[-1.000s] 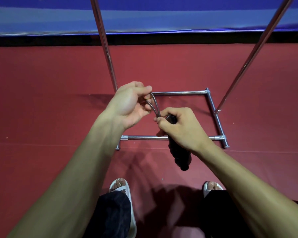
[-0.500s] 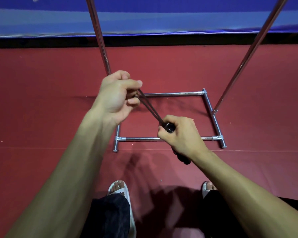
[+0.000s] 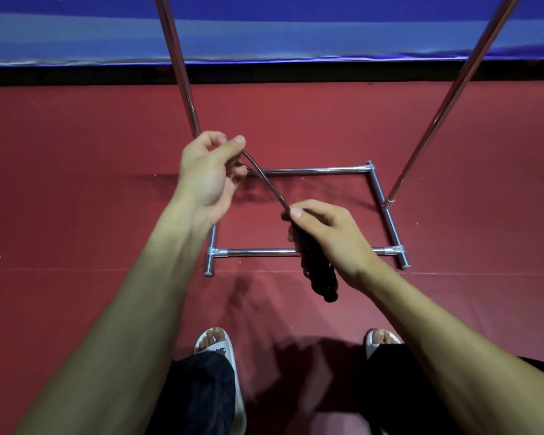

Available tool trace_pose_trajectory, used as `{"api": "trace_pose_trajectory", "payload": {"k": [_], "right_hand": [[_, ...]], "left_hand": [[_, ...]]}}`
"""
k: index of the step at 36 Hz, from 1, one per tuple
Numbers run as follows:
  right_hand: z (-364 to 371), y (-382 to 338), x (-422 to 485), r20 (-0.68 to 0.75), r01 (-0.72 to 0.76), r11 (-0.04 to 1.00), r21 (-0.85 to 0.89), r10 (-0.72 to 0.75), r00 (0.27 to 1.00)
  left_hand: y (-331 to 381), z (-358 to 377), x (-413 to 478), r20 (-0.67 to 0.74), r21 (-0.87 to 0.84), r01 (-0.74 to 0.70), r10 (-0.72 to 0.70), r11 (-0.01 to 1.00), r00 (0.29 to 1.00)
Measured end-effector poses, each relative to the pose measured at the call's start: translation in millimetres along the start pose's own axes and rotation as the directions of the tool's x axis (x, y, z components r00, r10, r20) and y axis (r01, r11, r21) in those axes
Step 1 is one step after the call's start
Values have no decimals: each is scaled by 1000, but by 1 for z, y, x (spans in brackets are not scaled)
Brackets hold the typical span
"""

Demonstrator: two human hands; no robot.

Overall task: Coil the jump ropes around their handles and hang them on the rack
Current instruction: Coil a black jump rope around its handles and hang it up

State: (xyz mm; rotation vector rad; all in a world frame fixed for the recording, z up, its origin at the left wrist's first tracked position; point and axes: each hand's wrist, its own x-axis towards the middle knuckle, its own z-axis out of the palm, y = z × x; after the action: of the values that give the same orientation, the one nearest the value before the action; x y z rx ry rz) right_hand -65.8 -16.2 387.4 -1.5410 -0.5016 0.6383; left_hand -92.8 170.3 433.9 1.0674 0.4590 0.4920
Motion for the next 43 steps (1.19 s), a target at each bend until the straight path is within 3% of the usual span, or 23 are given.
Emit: {"api": "trace_pose_trajectory", "payload": {"k": [8, 14, 23, 26, 30, 35, 39, 41, 43], "right_hand": [[-1, -2, 3, 169, -43, 993, 108, 24, 985], [-1, 5, 11, -36, 109, 994, -13, -110, 993], [0, 6, 12, -75, 153, 969, -197, -170, 983], [-2, 3, 13, -105, 168, 946, -277, -204, 973], [-9, -9, 10, -154, 178, 944, -277, -227, 962], [-19, -49, 8, -304, 256, 928, -270, -335, 892], [-36, -88, 25, -458, 333, 892, -305, -444, 770], [-48, -117, 33, -511, 362, 855, -373, -514, 689], [-62, -144, 43, -535, 375, 827, -420, -559, 633]], "left_hand": [[-1, -3, 8, -75, -25, -42, 40, 999, 996], [-12, 1, 6, -22, 6, -3, 3, 1000, 1000], [-20, 16, 2, -1, -5, 17, -17, 1000, 1000], [-18, 24, -3, -23, 131, -36, 39, 991, 999], [-4, 45, -3, 118, 343, -190, 159, 920, 980], [38, 98, 2, 291, 382, -272, 165, 883, 943], [74, 146, 5, 337, 357, -394, 276, 847, 900], [92, 170, 9, 391, 377, -535, 393, 756, 832], [109, 196, 13, 487, 423, -688, 493, 590, 721]]}}
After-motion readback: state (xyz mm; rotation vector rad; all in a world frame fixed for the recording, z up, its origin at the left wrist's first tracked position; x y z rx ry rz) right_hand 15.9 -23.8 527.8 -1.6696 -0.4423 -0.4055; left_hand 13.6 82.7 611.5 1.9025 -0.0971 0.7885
